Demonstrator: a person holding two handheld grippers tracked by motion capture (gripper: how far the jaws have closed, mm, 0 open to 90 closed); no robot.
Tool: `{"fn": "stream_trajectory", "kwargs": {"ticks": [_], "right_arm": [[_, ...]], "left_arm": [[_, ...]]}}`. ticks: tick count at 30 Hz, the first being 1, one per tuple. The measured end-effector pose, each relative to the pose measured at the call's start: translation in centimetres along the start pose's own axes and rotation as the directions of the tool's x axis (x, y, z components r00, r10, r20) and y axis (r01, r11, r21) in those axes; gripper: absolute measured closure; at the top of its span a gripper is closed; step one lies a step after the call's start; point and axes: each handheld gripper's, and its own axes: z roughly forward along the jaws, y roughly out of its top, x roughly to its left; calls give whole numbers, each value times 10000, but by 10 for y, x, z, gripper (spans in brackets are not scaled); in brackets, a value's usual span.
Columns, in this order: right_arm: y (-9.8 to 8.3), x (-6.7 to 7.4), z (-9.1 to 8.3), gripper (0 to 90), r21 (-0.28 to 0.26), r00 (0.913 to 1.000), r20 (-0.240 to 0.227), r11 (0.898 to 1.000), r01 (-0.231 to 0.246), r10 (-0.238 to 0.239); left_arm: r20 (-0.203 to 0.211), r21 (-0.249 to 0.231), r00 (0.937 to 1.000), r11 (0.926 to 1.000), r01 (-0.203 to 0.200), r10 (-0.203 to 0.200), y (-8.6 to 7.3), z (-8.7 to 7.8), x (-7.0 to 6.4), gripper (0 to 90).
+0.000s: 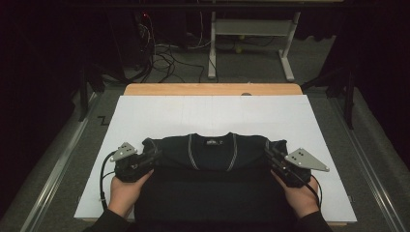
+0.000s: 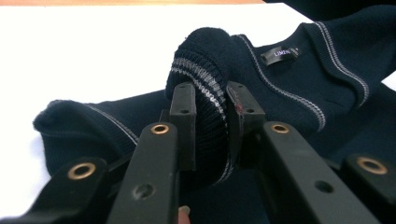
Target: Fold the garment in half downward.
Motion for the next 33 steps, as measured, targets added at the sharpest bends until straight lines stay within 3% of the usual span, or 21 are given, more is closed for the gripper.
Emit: {"fn": "stream_trajectory", "kwargs": {"ticks": [2,9,17,27,33], "right_arm": [[-4,1,-6,804,-54,9999,-104,9999,-114,113],[-13,8,-22,804,194,9993,-273,9995,261,-256],[-19,13,-34,803,370,9984,-365,9983,453,-440],[-26,13,-44,803,518,9986,-425,9981,347,-325],[-34,15,-48,802,895,9980,-587,9956,266,-214]], "left_arm": [[119,1,9999,10000,23,-23,-3,-3,-2,713],[221,84,9997,9999,-93,91,-11,-17,-6,712],[446,243,9986,9993,-284,273,-16,-21,-14,712],[444,406,9988,9989,-222,204,-22,-24,-13,712],[534,738,9985,9971,-169,130,-32,-29,-15,711]]}}
